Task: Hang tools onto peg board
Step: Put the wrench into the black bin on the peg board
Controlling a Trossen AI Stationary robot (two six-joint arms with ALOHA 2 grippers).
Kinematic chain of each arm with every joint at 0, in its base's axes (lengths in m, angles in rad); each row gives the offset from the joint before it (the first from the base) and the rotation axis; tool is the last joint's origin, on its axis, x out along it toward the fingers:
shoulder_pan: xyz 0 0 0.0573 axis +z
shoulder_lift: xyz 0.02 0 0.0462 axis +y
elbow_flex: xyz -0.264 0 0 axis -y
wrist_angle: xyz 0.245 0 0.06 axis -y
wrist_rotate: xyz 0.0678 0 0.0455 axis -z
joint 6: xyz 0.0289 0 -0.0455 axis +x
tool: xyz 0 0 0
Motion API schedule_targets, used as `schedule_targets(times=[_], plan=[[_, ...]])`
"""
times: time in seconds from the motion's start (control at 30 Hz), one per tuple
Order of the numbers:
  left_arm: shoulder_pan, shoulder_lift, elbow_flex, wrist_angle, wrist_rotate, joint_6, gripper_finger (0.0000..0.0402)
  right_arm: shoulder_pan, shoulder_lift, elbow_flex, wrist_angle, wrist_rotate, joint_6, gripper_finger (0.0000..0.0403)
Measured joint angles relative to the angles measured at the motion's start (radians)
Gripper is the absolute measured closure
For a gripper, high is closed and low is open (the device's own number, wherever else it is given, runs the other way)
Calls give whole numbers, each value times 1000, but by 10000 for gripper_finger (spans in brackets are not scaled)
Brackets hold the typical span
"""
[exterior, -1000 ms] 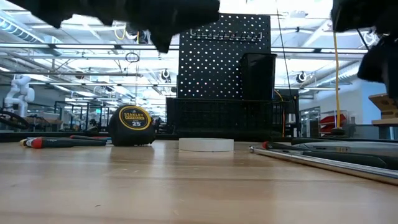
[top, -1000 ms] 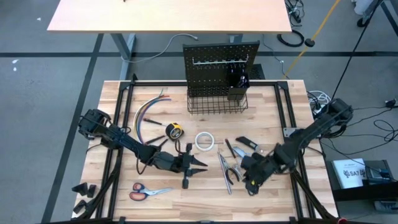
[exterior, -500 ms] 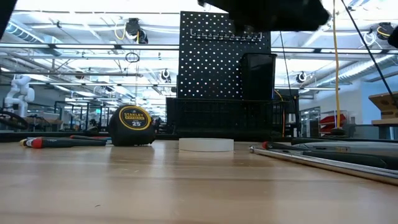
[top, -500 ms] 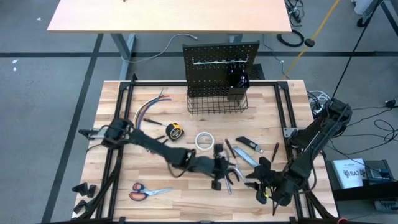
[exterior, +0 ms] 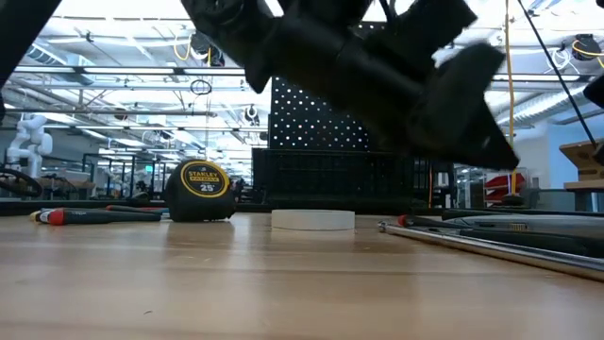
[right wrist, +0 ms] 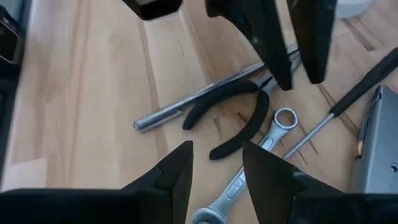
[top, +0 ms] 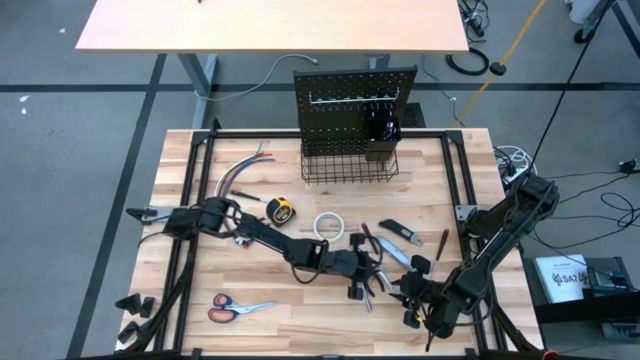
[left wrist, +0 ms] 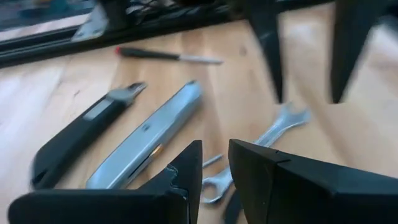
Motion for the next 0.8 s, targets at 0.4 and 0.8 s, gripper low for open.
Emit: schedule_targets(times=[0.4, 0.8], plan=[[40, 13, 53, -140, 16, -27, 315, -22, 15, 0, 8, 8, 0, 273], [37, 29, 89, -183, 17, -46, 315, -23, 14, 0, 16, 8, 0, 273]])
